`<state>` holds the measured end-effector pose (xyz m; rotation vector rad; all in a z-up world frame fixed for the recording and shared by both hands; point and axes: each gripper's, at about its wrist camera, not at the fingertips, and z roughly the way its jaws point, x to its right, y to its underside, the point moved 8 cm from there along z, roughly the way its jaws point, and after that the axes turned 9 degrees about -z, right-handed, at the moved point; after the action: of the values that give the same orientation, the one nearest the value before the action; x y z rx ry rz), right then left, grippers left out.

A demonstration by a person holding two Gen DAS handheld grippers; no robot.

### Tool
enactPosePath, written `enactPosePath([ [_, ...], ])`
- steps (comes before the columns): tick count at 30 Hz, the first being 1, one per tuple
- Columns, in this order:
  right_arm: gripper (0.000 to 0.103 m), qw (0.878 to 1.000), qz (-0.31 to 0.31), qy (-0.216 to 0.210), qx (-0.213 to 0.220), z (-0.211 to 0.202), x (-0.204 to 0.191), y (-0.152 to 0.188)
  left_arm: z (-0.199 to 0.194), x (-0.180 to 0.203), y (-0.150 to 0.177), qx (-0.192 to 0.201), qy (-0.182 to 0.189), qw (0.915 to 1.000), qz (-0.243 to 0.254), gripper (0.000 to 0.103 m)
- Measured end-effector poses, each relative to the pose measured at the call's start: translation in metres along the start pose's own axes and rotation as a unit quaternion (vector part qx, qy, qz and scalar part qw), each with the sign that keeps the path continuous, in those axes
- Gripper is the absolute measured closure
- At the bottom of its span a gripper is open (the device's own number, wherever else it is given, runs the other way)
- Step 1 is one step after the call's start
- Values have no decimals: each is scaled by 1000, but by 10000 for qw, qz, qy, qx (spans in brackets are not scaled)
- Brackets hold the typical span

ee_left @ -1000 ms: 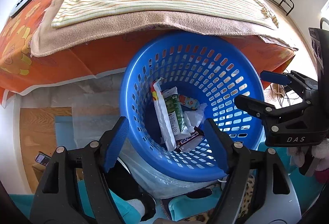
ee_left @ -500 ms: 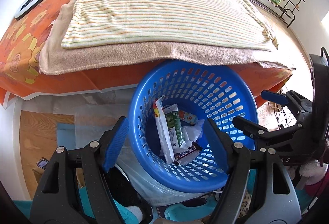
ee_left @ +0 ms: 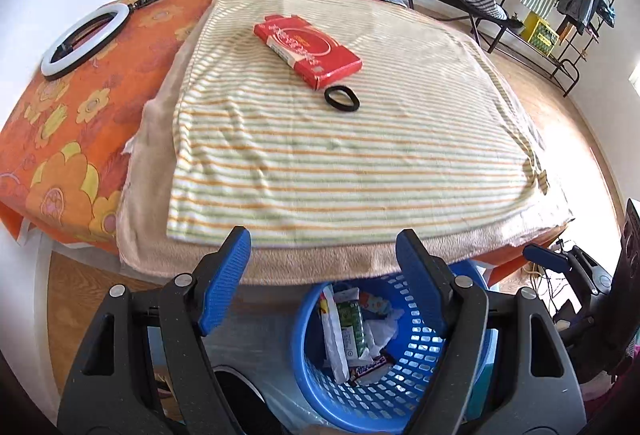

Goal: Collect trash
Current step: 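Move both tools back over the red box and black hair tie, then grasp the black hair tie with the left tool while the right tool grasps the red box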

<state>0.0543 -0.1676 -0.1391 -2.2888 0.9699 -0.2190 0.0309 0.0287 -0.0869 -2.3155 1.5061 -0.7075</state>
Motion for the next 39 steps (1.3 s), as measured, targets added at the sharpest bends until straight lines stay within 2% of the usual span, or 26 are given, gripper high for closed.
enactPosePath([
  [6, 2, 9992, 72, 197, 332, -4, 29, -50, 8, -7, -44, 241, -23, 9996, -120, 26],
  [12, 0, 9970, 68, 336, 687, -3, 56, -97, 40, 7, -68, 43, 131, 9997, -177, 26],
  [15, 0, 9956, 86, 386, 851, -1, 68, -117, 59, 17, -76, -87, 164, 9997, -180, 30],
  [21, 0, 9936, 347, 506, 948, 8, 100, -137, 96, 36, -88, -290, 120, 9993, -202, 31],
  [27, 0, 9936, 433, 542, 891, 18, 121, -150, 125, 42, -99, -335, -252, 9991, -56, 34],
  [30, 0, 9935, 534, 459, 899, 22, 127, -157, 140, 42, -99, -467, -324, 9984, -55, 41],
  [33, 0, 9931, 655, 341, 906, 28, 129, -167, 150, 43, -96, -526, -407, 9978, 33, 45],
  [35, 0, 9935, 656, 265, 893, 34, 127, -174, 151, 44, -98, -447, -533, 9974, 203, 53],
  [39, 0, 9943, 649, 100, 841, 47, 118, -183, 150, 33, -103, -420, -485, 9979, 50, 78],
])
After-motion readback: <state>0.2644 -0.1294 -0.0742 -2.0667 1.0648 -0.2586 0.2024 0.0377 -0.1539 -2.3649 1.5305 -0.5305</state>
